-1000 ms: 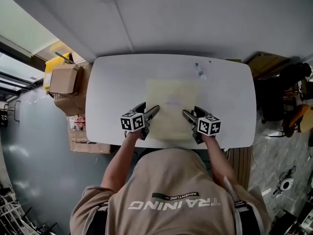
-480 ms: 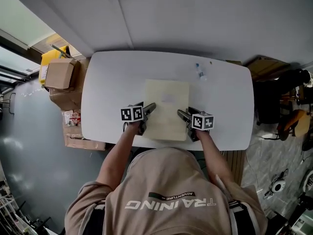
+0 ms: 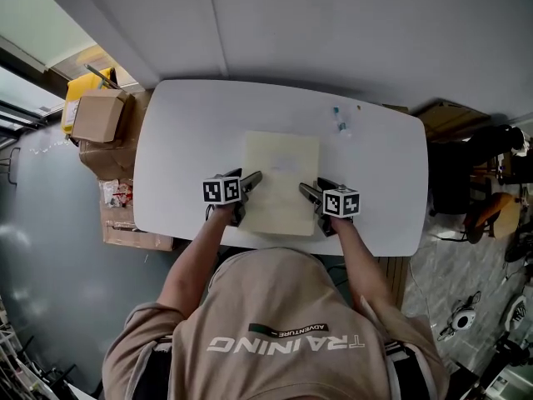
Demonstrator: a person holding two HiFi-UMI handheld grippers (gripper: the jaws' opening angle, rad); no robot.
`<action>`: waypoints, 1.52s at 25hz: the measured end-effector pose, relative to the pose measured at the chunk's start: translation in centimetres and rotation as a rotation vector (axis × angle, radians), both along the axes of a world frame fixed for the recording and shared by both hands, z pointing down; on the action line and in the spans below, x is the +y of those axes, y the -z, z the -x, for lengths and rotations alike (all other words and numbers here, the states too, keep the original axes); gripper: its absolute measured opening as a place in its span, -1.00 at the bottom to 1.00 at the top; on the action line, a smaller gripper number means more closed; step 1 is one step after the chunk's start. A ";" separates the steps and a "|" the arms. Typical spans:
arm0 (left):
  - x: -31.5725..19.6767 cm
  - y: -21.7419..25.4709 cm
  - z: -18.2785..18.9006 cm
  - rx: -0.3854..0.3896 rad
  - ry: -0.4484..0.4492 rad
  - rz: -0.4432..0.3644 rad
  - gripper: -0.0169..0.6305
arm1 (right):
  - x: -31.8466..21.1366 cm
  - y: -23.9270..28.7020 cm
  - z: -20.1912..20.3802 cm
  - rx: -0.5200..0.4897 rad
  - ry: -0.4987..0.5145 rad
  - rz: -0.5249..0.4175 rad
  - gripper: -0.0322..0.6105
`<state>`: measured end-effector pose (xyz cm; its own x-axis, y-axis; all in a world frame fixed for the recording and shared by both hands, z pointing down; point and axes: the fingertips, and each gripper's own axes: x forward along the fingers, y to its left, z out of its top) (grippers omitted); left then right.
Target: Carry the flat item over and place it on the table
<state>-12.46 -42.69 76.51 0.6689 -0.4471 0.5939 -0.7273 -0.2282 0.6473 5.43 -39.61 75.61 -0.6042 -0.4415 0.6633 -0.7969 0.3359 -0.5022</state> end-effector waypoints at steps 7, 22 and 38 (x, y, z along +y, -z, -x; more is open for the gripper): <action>0.3 2.1 1.4 -0.015 0.017 -0.106 0.03 | 0.9 2.9 -0.5 0.038 0.043 -0.101 -0.01; -0.2 19.5 2.9 -0.173 0.016 -0.755 -0.79 | 0.4 18.7 -1.1 0.049 0.020 -0.571 -0.63; -2.2 36.2 2.2 -0.293 0.003 -0.953 -0.93 | -2.0 38.0 -0.2 0.102 -0.061 -1.015 -0.87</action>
